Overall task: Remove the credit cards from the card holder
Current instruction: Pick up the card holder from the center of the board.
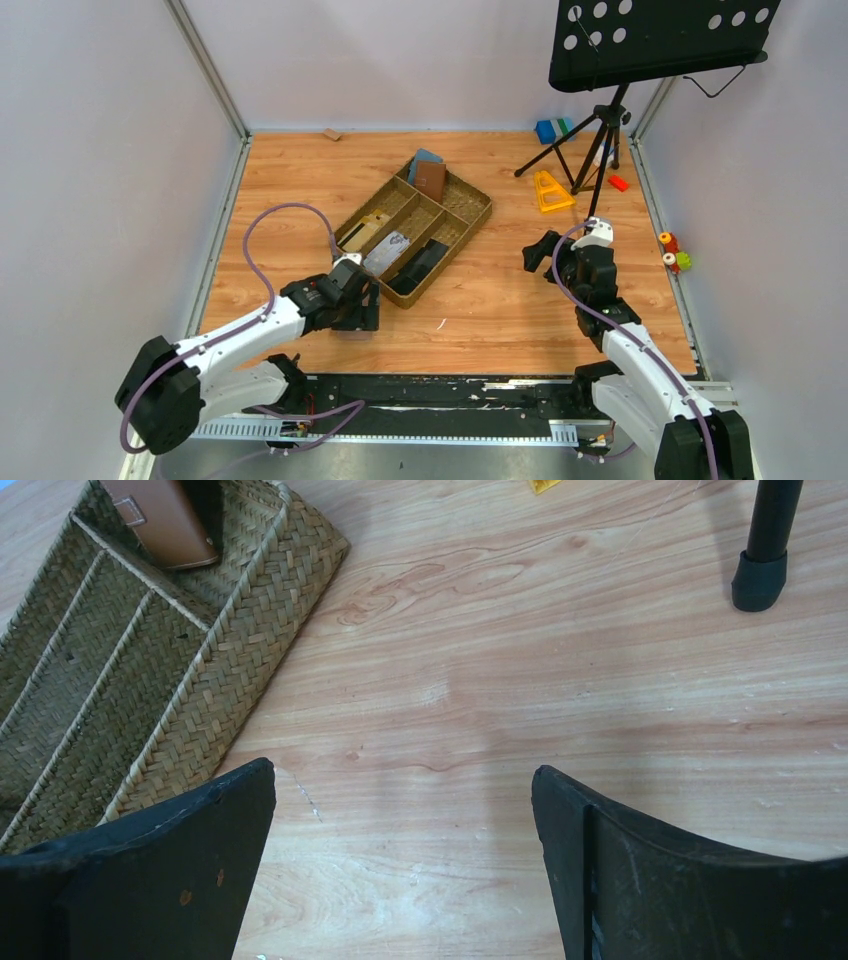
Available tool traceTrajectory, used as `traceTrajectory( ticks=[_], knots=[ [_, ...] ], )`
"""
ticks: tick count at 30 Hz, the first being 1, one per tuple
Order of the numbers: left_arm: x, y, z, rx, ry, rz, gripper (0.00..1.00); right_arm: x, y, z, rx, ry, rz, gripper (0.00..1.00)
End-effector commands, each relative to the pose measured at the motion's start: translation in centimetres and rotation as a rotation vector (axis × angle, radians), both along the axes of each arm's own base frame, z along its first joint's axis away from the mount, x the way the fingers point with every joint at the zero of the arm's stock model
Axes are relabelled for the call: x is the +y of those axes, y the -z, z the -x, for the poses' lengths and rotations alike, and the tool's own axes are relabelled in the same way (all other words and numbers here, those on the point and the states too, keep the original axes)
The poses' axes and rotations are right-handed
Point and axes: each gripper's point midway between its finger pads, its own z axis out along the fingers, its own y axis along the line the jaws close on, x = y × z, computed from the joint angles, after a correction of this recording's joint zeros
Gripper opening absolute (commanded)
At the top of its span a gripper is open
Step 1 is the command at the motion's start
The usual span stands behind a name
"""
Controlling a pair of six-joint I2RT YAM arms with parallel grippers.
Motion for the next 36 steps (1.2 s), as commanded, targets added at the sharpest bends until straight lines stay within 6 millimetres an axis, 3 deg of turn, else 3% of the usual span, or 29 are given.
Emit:
traceTrajectory(
  ticks=[1, 14, 19, 21, 24, 34, 36],
  knots=[
    [-2.3, -0.2, -0.3, 0.012, 0.101, 0.055, 1.0, 0.2, -1.6, -0.9, -0.04, 0.006, -0.022, 1.0],
    [-0.8, 2.2, -0.3, 0.055, 0.07, -0.069, 0.98, 0.1, -1.3, -0.9, -0.032, 0.011, -0.019, 1.0],
    [-1.5, 0.7, -0.6, 0.01, 0.09, -0.046, 0.71, 0.1, -1.3, -0.9, -0.032, 0.014, -0.018, 1.0],
    [-1.7, -0.4, -0.7, -0.014, 0.096, -0.02, 0.65, 0.1, -1.3, -0.9, -0.034, 0.013, -0.017, 1.0],
    [-2.4, -2.5, -0.4, -0.048, 0.107, 0.055, 0.66, 0.0, -1.3, -0.9, -0.033, 0.015, -0.018, 1.0],
    [-9.2, -13.3, 1.6, -0.114, 0.284, 0.518, 0.67, 0.3, -1.4, -0.9, -0.037, 0.001, -0.029, 1.0],
    [-11.3, -15.0, 1.8, -0.13, 0.359, 0.601, 0.67, 1.3, -1.9, -0.8, -0.045, -0.051, -0.047, 1.0]
  ],
)
